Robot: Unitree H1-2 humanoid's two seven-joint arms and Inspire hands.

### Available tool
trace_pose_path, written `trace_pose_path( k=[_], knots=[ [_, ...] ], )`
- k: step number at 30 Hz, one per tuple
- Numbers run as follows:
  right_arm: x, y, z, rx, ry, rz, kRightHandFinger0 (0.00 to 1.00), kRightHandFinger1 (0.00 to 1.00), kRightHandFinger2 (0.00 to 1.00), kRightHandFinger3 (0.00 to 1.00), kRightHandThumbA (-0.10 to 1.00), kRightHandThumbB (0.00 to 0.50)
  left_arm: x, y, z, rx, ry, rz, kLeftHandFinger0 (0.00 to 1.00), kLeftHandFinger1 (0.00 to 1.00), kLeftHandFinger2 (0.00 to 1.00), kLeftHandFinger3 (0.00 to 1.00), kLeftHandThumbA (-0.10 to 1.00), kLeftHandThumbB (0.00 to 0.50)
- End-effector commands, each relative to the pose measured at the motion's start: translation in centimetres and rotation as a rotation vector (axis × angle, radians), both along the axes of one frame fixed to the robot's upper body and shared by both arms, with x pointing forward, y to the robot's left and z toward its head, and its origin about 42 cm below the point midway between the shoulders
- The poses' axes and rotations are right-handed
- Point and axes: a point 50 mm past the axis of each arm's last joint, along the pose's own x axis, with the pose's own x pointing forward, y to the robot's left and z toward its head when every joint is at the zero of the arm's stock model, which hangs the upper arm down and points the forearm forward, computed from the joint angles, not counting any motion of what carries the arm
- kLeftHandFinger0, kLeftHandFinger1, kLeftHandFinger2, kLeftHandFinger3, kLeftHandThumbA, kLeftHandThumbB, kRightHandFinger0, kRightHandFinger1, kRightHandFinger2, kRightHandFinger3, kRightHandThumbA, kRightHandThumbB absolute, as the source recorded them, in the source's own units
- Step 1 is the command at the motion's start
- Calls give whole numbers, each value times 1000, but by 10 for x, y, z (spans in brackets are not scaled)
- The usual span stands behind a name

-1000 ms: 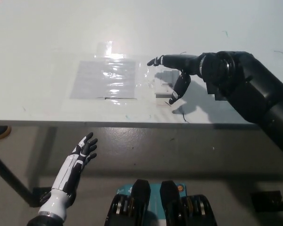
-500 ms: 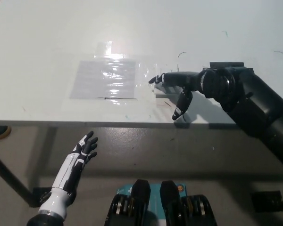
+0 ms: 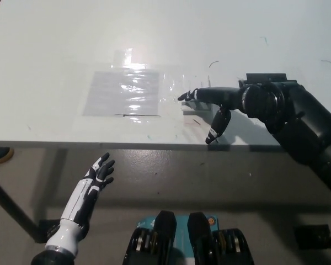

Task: A white switch is kept at the centre of the table close to the robot and the robot uses its right hand to press it to turn it on

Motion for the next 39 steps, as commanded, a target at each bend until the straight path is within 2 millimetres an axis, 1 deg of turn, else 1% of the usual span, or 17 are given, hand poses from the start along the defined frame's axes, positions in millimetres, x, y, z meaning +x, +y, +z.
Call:
trace_pose_path(
  k=[1,4,7,9,12,13,14,15,16,18,22,23,25,28,32,34,39],
  knots=[
    [5,-19,-9,-39,24,-33,1000,1000,1000,1000,1000,293,5,1,12,-5,-51,-14,1000,1000,1000,1000,913,0],
    [7,-20,-12,-32,35,-46,1000,1000,1000,1000,1000,304,5,0,12,-3,-47,-13,1000,1000,1000,1000,916,0],
    [8,-18,-2,-8,14,-24,1000,1000,1000,1000,1000,322,5,0,11,-11,-46,-10,1000,1000,1000,1000,910,0],
    [9,-16,32,61,-52,-22,1000,1000,1000,1000,1000,322,5,0,11,-5,-43,-16,1000,1000,1000,1000,911,0],
    [7,-19,78,221,-122,8,1000,1000,1000,1000,1000,269,4,0,12,2,-45,-16,1000,1000,1000,1000,916,0],
    [6,-23,106,308,-155,11,1000,1000,1000,1000,1000,298,5,-1,13,-1,-46,-11,1000,1000,1000,1000,913,0],
    [6,-26,123,369,-185,17,1000,1000,1000,1000,1000,452,5,-1,14,-4,-50,-12,1000,1000,1000,1000,919,0],
    [4,-31,144,451,-232,12,1000,1000,1000,1000,1000,350,5,-2,14,-5,-51,-12,1000,1000,1000,1000,921,0],
    [-1,-36,162,514,-279,5,1000,1000,1000,1000,1000,323,6,-2,14,-1,-52,-9,1000,1000,1000,1000,932,0],
    [-16,-49,189,604,-360,31,1000,1000,1000,1000,1000,316,7,0,15,5,-52,-8,1000,1000,1000,1000,942,7],
    [-50,-76,211,674,-455,92,1000,1000,1000,1000,1000,286,12,2,20,9,-63,-15,1000,1000,1000,1000,953,0],
    [-56,-81,211,676,-468,104,1000,1000,1000,1000,1000,301,12,2,20,8,-65,-15,1000,1000,1000,1000,952,0],
    [-80,-94,204,666,-485,118,1000,1000,1000,1000,1000,271,14,2,19,6,-68,-14,1000,1000,1000,1000,950,0],
    [-105,-111,188,669,-483,110,1000,1000,1000,1000,1000,292,14,3,18,-5,-70,-14,1000,1000,1000,1000,951,0],
    [-153,-141,133,872,-414,82,1000,1000,1000,1000,1000,249,17,3,20,-4,-75,-15,1000,1000,1000,1000,951,0],
    [-178,-151,102,957,-408,24,1000,1000,1000,1000,1000,253,17,1,20,-10,-70,-15,1000,1000,1000,1000,949,0],
    [-226,-153,40,1144,-457,-58,1000,1000,1000,1000,1000,216,16,3,19,-2,-64,-12,1000,1000,1000,1000,941,0]
  ],
)
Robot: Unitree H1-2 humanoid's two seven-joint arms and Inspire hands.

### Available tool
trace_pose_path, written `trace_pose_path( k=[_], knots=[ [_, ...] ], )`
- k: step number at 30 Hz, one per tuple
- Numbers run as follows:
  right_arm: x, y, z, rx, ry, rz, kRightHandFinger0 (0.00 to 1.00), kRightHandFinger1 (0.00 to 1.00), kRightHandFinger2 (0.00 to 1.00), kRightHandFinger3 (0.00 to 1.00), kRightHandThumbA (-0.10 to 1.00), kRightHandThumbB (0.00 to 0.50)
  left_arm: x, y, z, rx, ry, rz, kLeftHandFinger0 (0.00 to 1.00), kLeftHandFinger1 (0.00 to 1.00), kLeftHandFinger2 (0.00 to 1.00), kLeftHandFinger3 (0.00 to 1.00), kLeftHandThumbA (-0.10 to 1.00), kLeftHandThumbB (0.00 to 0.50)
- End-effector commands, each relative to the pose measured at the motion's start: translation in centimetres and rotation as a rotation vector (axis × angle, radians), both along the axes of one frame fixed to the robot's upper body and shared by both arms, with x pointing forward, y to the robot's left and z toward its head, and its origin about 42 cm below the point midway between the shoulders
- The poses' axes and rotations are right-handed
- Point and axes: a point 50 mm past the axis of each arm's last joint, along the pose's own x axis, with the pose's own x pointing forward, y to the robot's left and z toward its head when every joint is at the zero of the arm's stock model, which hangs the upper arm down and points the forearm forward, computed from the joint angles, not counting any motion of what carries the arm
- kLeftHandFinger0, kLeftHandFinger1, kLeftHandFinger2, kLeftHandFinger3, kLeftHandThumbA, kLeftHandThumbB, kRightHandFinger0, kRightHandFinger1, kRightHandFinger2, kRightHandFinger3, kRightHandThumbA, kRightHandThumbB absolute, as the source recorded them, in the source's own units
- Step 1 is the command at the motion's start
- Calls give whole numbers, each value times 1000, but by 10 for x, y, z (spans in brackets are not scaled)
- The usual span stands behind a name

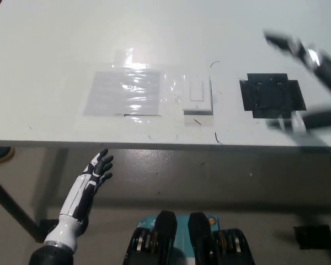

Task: A white switch is kept at the centre of the table close to the robot and the robot uses its right hand to press it to turn it on

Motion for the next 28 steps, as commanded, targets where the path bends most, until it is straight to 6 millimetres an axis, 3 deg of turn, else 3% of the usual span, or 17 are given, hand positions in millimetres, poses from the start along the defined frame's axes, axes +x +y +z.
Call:
trace_pose_path(
  k=[1,3,4,7,9,13,15,20,26,28],
  knots=[
    [-54,-3,-20,312,-127,-3,1000,1000,1000,1000,1000,207,10,1,15,-4,-54,-14,1000,1000,1000,1000,939,2],
    [-69,6,-49,464,-63,-10,1000,1000,1000,1000,1000,191,6,2,13,-9,-50,-20,1000,1000,1000,1000,940,0],
    [-71,7,-53,491,-53,-10,1000,1000,1000,1000,1000,195,6,2,13,-10,-50,-22,1000,1000,1000,1000,942,0],
    [-77,18,-92,586,22,-65,1000,1000,1000,1000,1000,183,8,2,13,-15,-58,-22,1000,1000,1000,1000,951,0],
    [-75,28,-117,583,39,-118,1000,1000,1000,1000,1000,104,6,3,13,-7,-53,-23,1000,1000,1000,1000,956,0],
    [-74,42,-169,613,163,-206,1000,1000,1000,1000,1000,137,1,1,9,-10,-45,-27,1000,1000,1000,1000,964,0],
    [-71,45,-186,622,194,-230,1000,1000,1000,1000,1000,116,0,1,10,-14,-45,-34,1000,1000,1000,1000,957,0],
    [-63,39,-211,615,242,-297,1000,1000,1000,1000,1000,71,0,0,13,-5,-41,-39,1000,1000,1000,1000,928,0],
    [-61,34,-221,602,256,-315,1000,1000,1000,1000,1000,62,0,0,12,2,-45,-41,1000,1000,1000,1000,925,0],
    [-62,33,-224,585,255,-323,1000,1000,1000,1000,1000,82,0,0,11,3,-43,-39,1000,1000,1000,1000,928,0]
  ],
)
